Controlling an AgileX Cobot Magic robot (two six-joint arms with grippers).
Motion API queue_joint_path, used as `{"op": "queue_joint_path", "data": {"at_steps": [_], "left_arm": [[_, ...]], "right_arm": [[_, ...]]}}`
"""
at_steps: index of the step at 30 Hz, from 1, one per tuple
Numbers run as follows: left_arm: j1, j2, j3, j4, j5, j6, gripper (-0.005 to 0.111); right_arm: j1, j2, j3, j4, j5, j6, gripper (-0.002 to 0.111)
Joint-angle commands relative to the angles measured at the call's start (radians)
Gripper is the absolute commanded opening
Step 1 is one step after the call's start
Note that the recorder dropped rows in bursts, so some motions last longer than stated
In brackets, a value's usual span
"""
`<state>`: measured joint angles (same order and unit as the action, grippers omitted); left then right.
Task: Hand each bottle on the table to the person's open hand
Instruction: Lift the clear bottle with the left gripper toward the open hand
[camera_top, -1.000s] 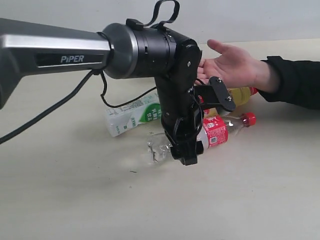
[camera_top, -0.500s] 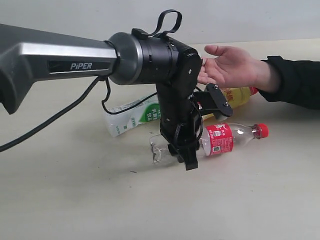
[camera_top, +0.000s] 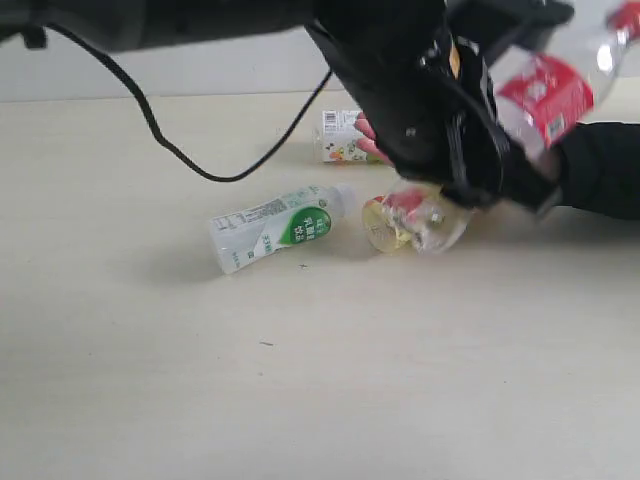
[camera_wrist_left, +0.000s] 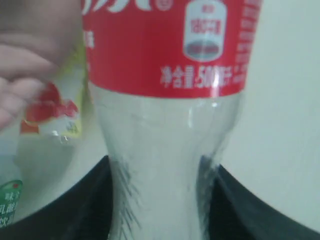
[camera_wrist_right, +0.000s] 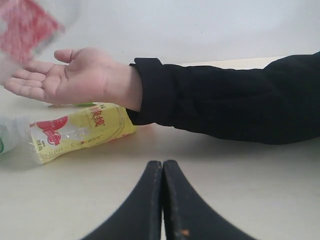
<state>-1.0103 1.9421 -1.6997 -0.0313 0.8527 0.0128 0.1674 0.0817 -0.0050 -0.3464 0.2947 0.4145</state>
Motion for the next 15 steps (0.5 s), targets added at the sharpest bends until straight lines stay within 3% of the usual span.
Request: {"op": "queue_joint_path", "data": {"at_steps": [1, 7, 12, 15], "left_arm": [[0.074, -0.029, -0.072, 0.021, -0.125, -0.327, 0.0], [0.178, 0.038, -0.205, -0.085, -0.046, -0.512, 0.0], [0.231, 0.121, -0.279, -0.466, 0.015, -0.362, 0.0], [0.247, 0.173, -0.302, -0.605, 0.015, -0.313, 0.0]], "right_arm": [[-0.005, 0.004, 0.005, -0.003, -0.012, -0.002, 0.0], [-0.005, 0.004, 0.005, -0.003, -0.012, -0.002, 0.0], [-0.005, 0.004, 0.005, -0.003, -0.012, -0.002, 0.0], [-0.005, 0.004, 0.005, -0.003, -0.012, -0.002, 0.0]]}}
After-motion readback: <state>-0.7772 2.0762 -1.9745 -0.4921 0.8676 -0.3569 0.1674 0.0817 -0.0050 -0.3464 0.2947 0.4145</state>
